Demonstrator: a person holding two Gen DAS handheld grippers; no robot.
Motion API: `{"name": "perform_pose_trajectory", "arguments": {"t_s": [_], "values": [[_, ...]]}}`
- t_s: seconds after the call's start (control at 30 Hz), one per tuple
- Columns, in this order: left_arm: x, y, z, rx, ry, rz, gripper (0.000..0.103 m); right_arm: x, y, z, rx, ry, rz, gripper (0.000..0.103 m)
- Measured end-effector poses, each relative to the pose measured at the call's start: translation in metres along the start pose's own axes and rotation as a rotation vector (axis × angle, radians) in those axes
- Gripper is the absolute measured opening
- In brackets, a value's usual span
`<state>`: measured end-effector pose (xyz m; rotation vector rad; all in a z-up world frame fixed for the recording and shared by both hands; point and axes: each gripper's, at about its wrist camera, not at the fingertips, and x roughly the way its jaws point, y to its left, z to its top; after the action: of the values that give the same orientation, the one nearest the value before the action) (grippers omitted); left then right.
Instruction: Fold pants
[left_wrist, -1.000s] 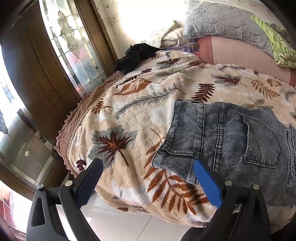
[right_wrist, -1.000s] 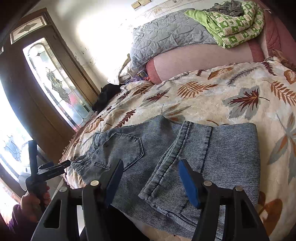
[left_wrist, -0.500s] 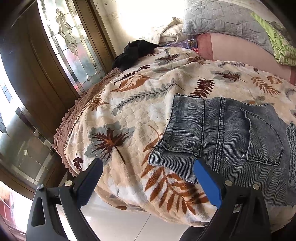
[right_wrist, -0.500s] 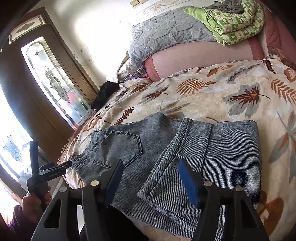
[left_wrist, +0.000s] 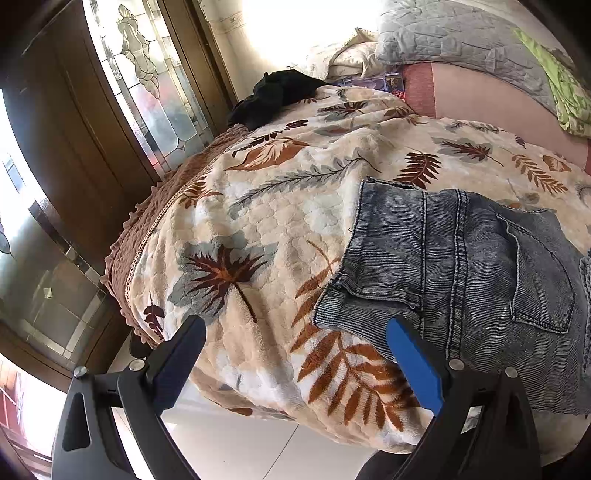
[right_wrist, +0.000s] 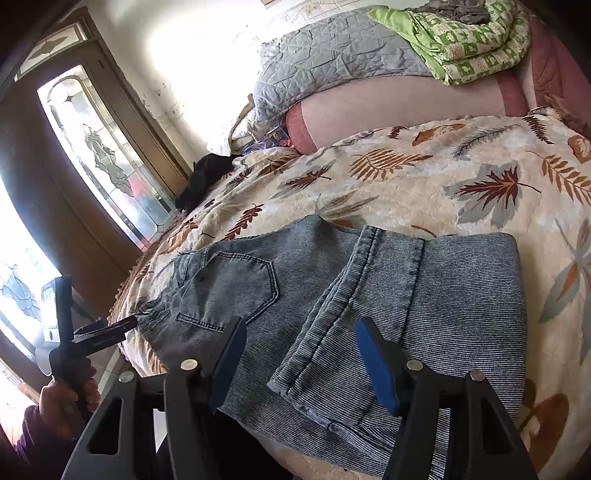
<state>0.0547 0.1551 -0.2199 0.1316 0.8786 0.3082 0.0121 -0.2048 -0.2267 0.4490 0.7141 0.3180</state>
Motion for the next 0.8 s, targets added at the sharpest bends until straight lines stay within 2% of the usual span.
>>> {"name": "perform_pose_trajectory", "arguments": {"t_s": [0.8], "values": [[0.0059,0.0033,-0.0025,-0.012,0.011,-0.004,0.098,0.0082,-0.0024,-0.0026,0.005,0.028,-0.033,0.066]]}}
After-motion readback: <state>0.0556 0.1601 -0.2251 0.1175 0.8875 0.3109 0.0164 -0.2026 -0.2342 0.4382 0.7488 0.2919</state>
